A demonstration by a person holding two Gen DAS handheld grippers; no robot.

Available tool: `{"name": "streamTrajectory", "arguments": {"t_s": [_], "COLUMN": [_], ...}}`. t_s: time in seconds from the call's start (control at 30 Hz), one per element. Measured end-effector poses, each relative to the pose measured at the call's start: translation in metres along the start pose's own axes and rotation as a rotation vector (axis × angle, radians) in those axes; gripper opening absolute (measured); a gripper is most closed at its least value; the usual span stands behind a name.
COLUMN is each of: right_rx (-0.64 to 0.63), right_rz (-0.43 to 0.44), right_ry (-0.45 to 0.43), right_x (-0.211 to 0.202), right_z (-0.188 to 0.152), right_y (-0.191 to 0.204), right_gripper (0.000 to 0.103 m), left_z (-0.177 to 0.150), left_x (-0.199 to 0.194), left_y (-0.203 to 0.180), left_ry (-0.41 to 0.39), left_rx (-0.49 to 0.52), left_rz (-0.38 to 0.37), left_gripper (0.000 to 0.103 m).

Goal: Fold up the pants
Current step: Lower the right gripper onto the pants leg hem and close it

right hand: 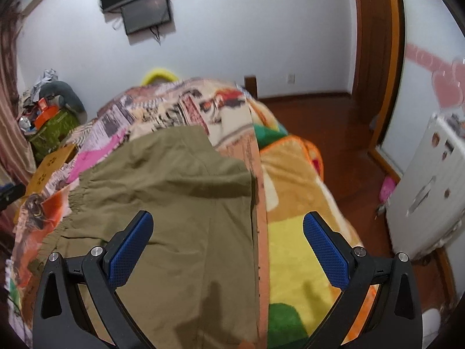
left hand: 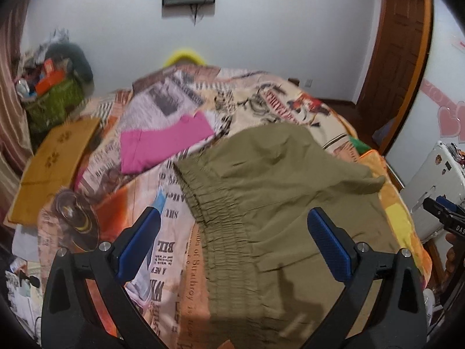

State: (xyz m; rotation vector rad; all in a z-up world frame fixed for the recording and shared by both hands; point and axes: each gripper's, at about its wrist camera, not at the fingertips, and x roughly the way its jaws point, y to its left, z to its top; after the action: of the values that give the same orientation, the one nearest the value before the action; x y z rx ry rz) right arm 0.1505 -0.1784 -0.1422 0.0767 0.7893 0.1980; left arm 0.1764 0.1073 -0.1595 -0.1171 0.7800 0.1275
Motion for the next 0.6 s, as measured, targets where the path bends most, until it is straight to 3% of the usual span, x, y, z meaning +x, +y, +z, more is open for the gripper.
{"name": "streamTrajectory", "arguments": {"t_s": [0.13, 0.27, 0.5, 0.6], "right_rx": [0.005, -0.041, -0.100, -0.099], "right_rz": [-0.008, -0.013, -0.011, -0.004], "right_ry": [0.051, 0.096, 0.164, 0.194], "right_x": [0.024, 0.049, 0.090, 0.106], "right_z": [0.001, 0.002, 0.009, 0.011], "right_y": [-0.010, -0.014, -0.018, -0.018], "right_gripper": [0.096, 0.089, 0.066, 0.062], "left_z": [0.001, 0.003, 0.002, 0.000], "left_x": [0.032, 0.063, 0.108, 0.119], "left_y": [0.014, 0.022, 0.031, 0.030], "left_ry": [0.076, 0.172, 0.325, 0.358], "left_rx": [0.001, 0.019, -0.042, -0.040], "left_rz": [0.016, 0.007, -0.094, -0.114], "left_gripper": [0.102, 0.094, 0.088, 0.088]}}
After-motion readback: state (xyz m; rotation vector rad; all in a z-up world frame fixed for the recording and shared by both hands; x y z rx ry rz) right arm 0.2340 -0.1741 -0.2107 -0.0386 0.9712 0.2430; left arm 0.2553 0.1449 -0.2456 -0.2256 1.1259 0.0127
